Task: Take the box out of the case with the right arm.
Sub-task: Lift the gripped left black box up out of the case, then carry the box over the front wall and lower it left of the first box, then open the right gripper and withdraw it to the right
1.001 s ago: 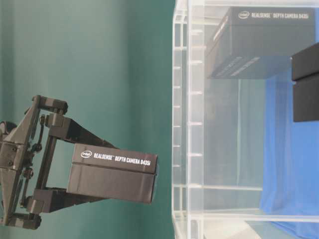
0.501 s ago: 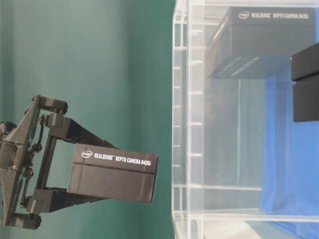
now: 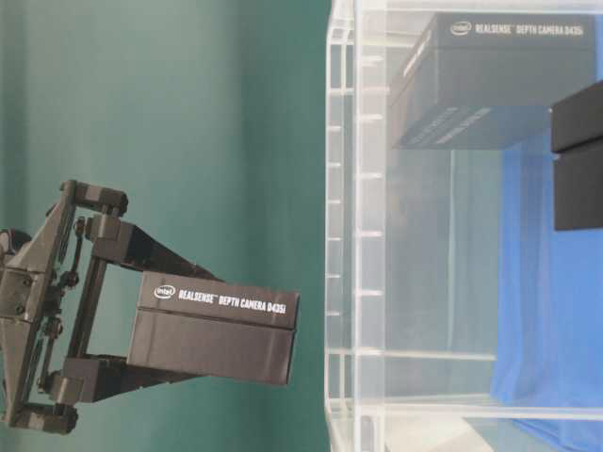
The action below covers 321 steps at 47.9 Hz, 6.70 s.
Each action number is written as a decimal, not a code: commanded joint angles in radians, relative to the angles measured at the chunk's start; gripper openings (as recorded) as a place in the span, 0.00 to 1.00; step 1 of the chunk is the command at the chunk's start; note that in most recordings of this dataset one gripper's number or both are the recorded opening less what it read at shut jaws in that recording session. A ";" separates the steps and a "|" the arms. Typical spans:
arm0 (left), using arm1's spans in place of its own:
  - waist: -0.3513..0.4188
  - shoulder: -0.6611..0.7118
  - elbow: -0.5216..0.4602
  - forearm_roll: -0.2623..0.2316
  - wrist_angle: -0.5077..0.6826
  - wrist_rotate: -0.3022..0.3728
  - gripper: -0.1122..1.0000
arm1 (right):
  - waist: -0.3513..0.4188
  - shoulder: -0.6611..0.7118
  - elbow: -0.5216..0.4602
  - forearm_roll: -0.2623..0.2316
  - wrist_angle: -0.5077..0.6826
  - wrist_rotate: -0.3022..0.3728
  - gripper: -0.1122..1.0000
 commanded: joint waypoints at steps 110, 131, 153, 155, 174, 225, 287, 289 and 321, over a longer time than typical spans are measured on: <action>0.003 -0.005 -0.025 0.002 -0.006 0.000 0.10 | 0.413 -0.046 -0.072 -0.081 0.161 0.428 0.71; 0.003 -0.005 -0.023 0.003 -0.011 0.002 0.10 | 0.413 0.025 -0.067 -0.026 0.152 0.468 0.71; 0.002 -0.005 -0.023 0.002 -0.032 0.000 0.10 | 0.394 0.097 0.035 0.063 0.028 0.495 0.71; 0.003 -0.005 -0.023 0.002 -0.032 0.000 0.10 | 0.391 0.101 0.058 0.066 -0.003 0.500 0.71; 0.003 -0.003 -0.023 0.003 -0.032 0.000 0.10 | 0.373 0.103 0.259 0.112 -0.201 0.532 0.71; 0.002 -0.006 -0.021 0.002 -0.043 0.002 0.10 | 0.365 0.095 0.279 0.133 -0.255 0.529 0.93; 0.003 -0.008 -0.023 0.002 -0.038 -0.008 0.10 | 0.399 -0.173 0.359 0.071 0.043 0.466 0.92; 0.003 -0.008 -0.023 0.002 -0.038 -0.008 0.10 | 0.405 -0.201 0.397 0.071 0.028 0.479 0.92; 0.003 -0.008 -0.020 0.002 -0.037 0.002 0.10 | 0.580 -0.762 1.094 0.129 -0.063 0.746 0.92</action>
